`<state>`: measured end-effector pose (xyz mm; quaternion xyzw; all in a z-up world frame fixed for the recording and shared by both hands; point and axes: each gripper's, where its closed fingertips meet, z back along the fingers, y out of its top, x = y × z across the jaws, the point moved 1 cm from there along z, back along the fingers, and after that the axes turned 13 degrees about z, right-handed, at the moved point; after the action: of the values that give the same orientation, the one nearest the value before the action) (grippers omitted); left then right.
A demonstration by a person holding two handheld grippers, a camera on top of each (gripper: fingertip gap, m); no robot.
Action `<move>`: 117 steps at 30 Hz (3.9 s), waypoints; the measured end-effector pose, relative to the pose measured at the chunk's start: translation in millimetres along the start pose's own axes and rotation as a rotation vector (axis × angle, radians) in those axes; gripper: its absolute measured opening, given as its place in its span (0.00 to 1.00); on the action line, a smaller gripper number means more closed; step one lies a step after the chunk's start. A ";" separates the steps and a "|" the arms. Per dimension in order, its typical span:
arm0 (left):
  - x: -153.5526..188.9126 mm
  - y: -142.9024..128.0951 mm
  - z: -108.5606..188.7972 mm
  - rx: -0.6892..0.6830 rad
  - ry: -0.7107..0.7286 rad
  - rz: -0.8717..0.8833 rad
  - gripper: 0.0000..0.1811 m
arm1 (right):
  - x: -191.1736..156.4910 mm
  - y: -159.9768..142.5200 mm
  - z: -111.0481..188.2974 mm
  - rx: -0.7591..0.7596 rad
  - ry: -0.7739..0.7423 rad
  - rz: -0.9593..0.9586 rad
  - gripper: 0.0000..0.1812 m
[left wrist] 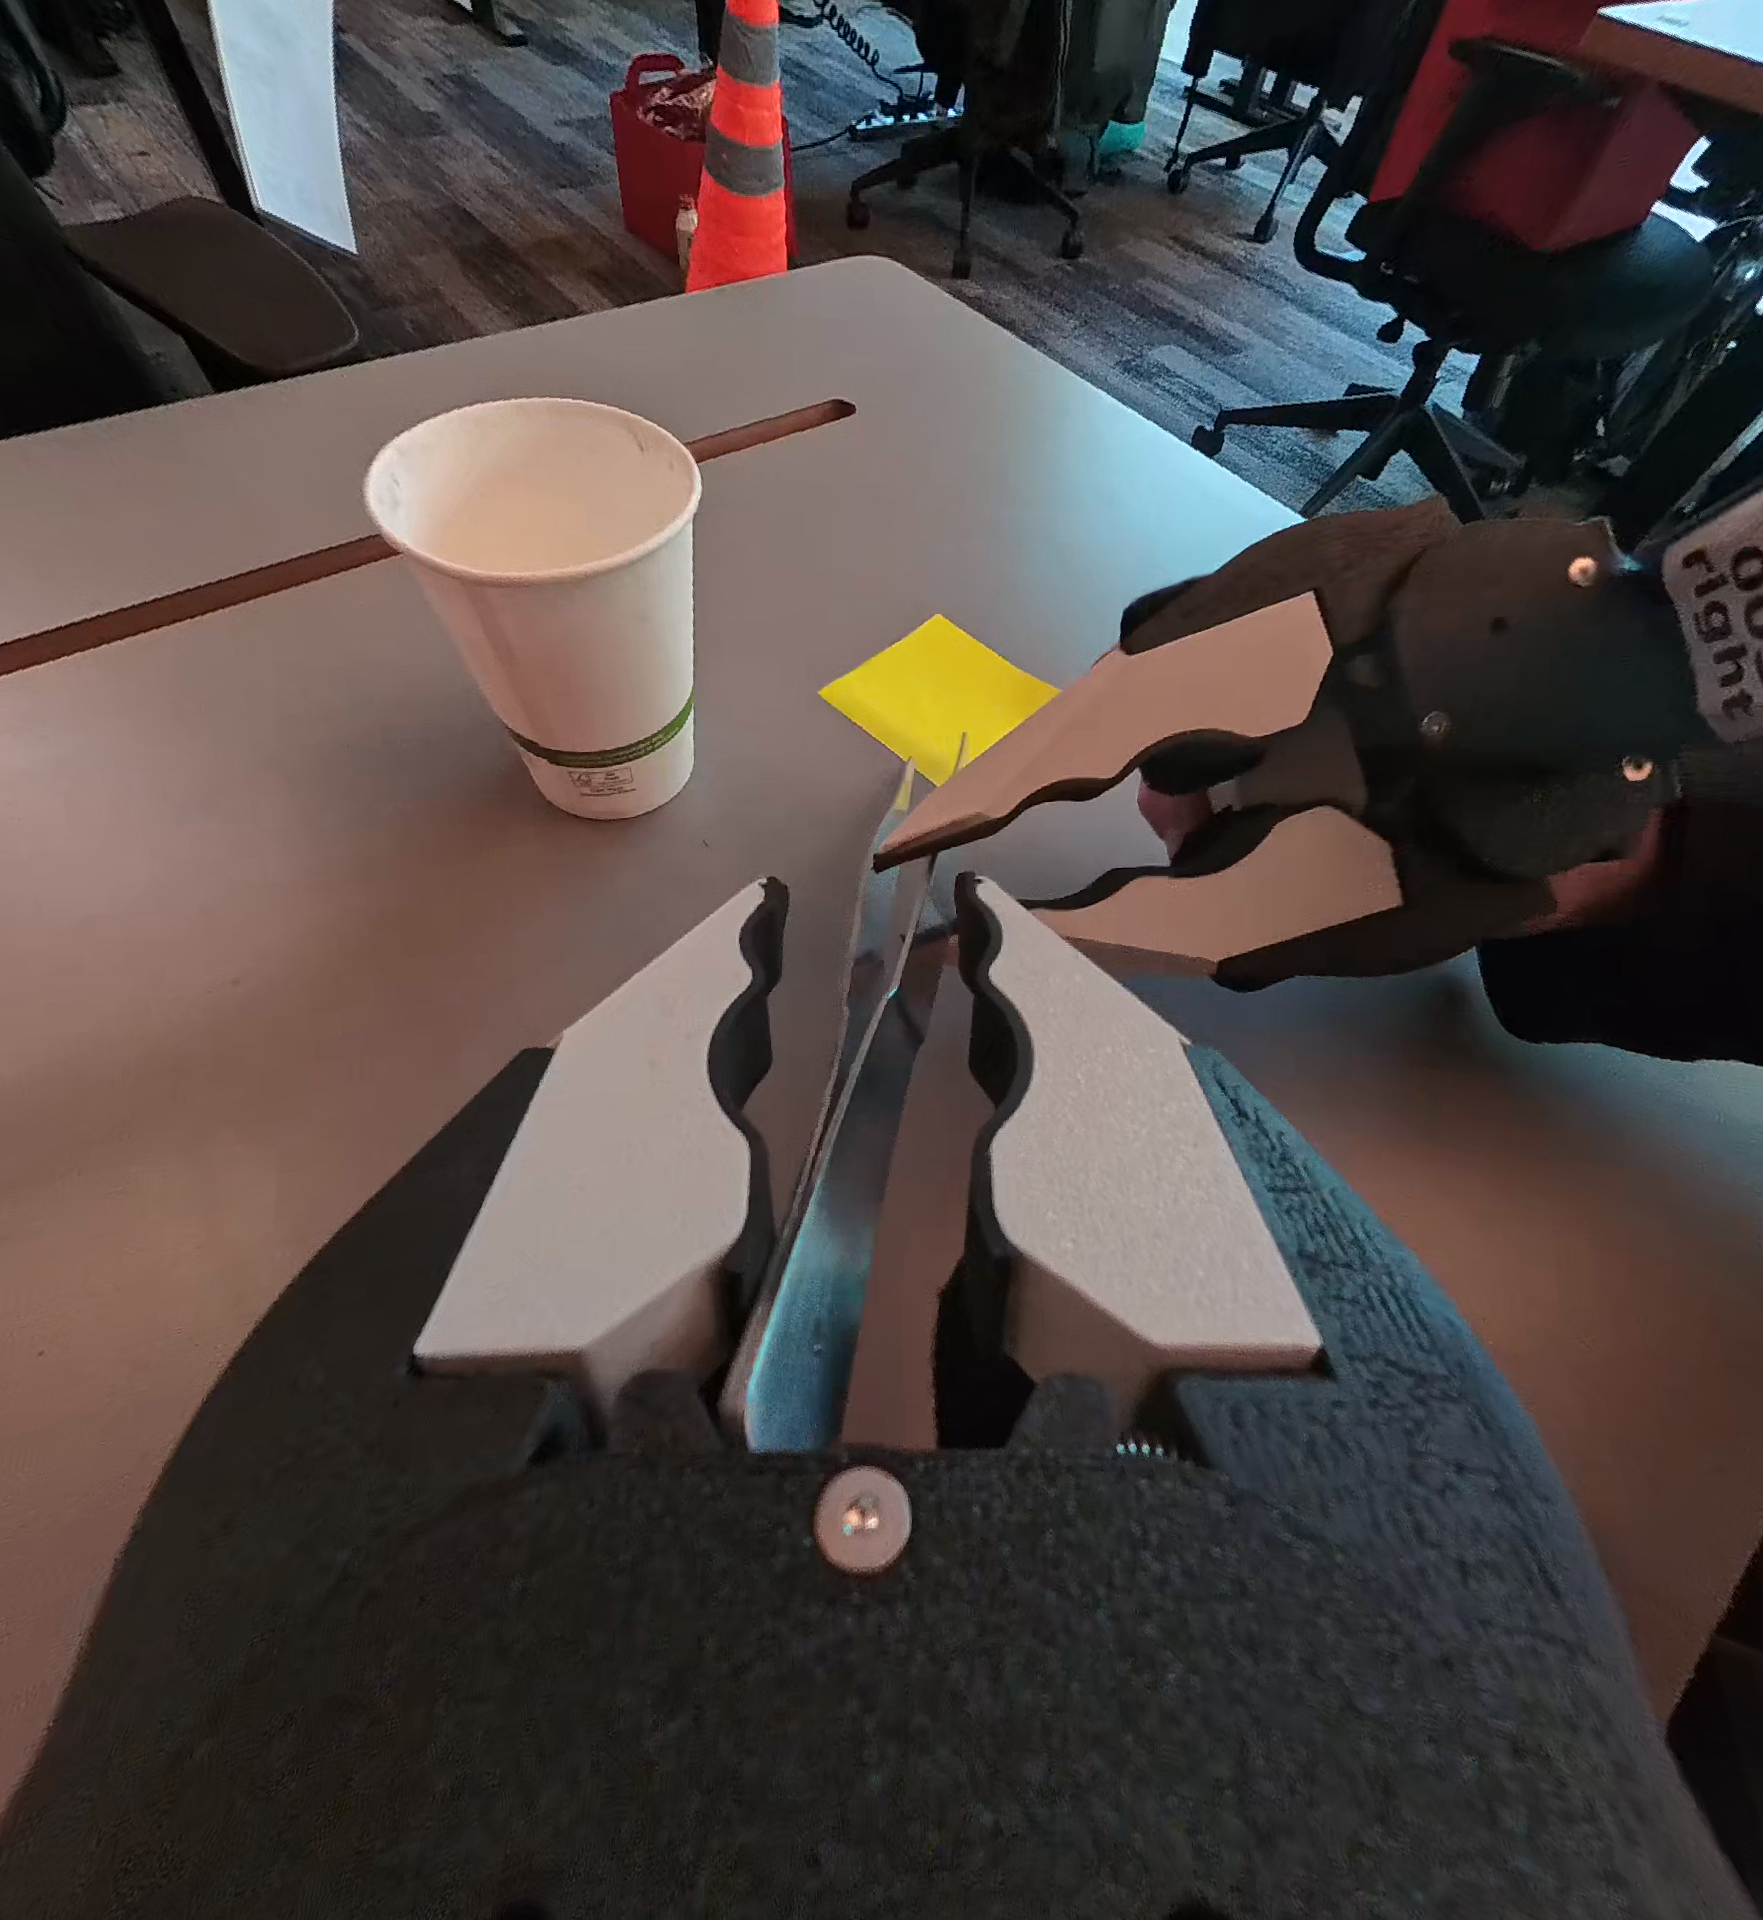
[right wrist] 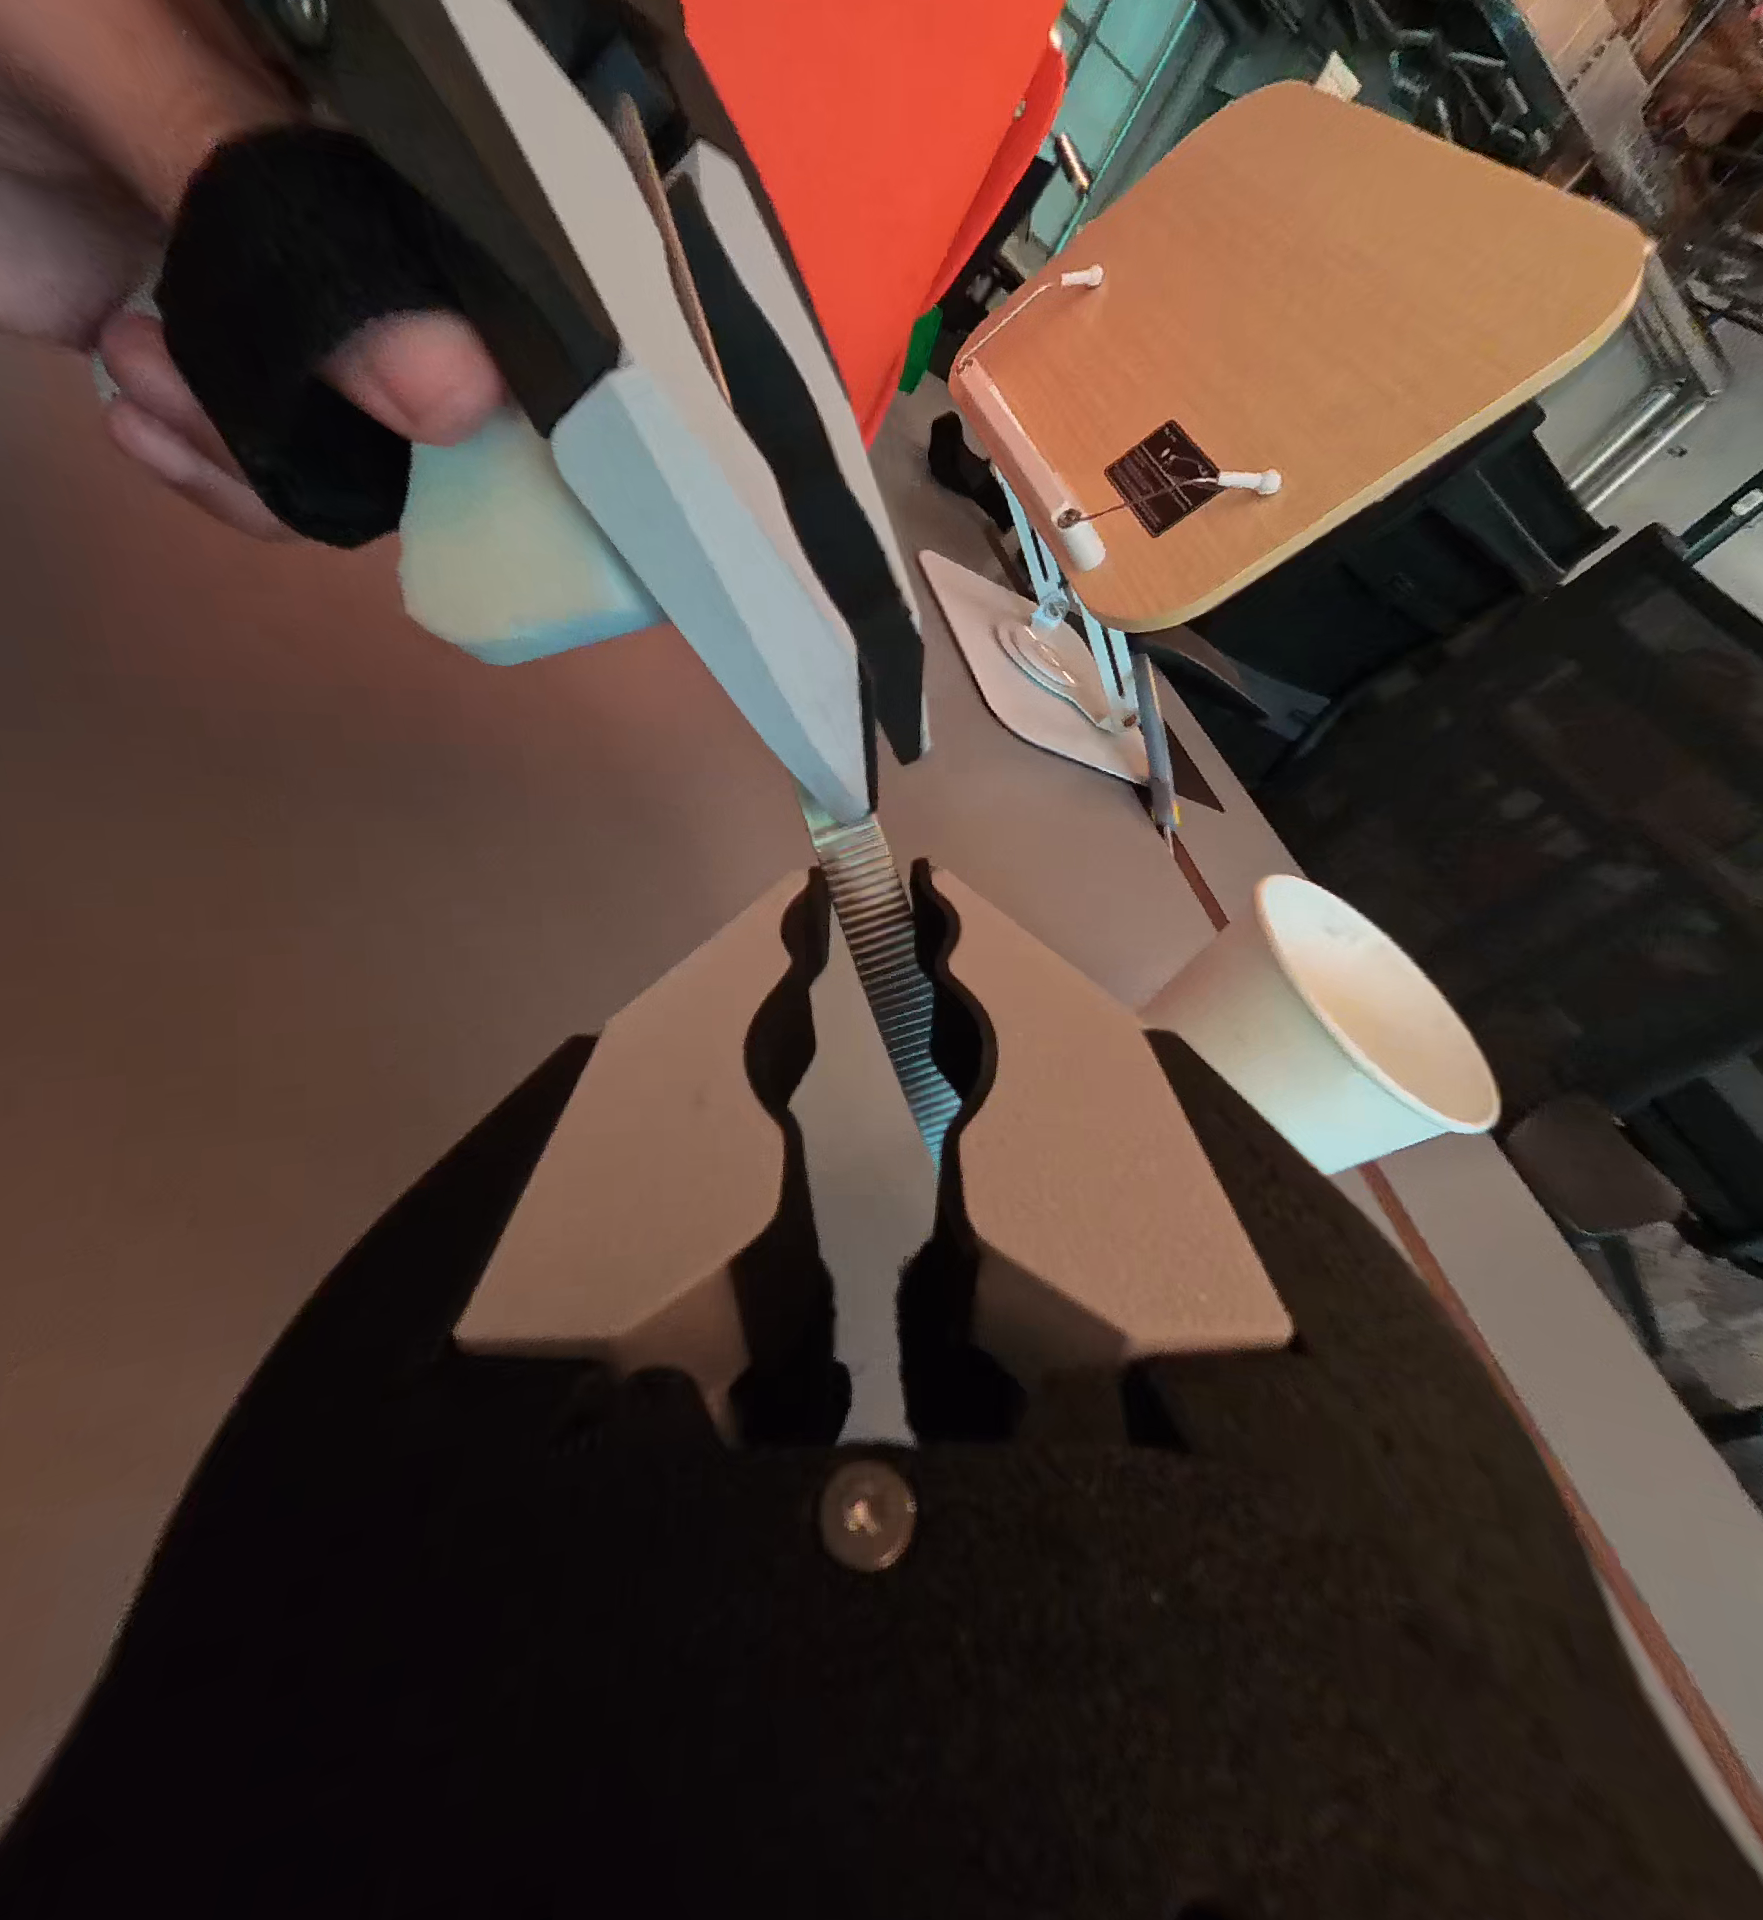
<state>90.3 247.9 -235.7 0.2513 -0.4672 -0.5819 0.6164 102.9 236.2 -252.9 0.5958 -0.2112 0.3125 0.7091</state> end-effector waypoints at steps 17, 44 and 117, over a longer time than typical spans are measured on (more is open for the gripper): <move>12.7 -5.0 8.7 -0.041 -0.285 0.392 0.16 | -3.5 19.3 6.2 0.117 -0.039 0.042 0.06; 25.6 0.3 19.9 -0.041 -0.241 0.185 0.20 | -5.5 4.5 17.5 -0.117 0.003 0.190 0.07; 113.3 -26.9 -56.4 -0.023 -0.077 -0.270 0.10 | -32.5 22.9 260.8 -0.151 -0.339 -0.539 0.35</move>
<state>113.4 121.6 -251.3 0.2823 -0.4458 -0.6741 0.5169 82.7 -22.6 -206.0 0.6197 -0.1835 -0.0068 0.7631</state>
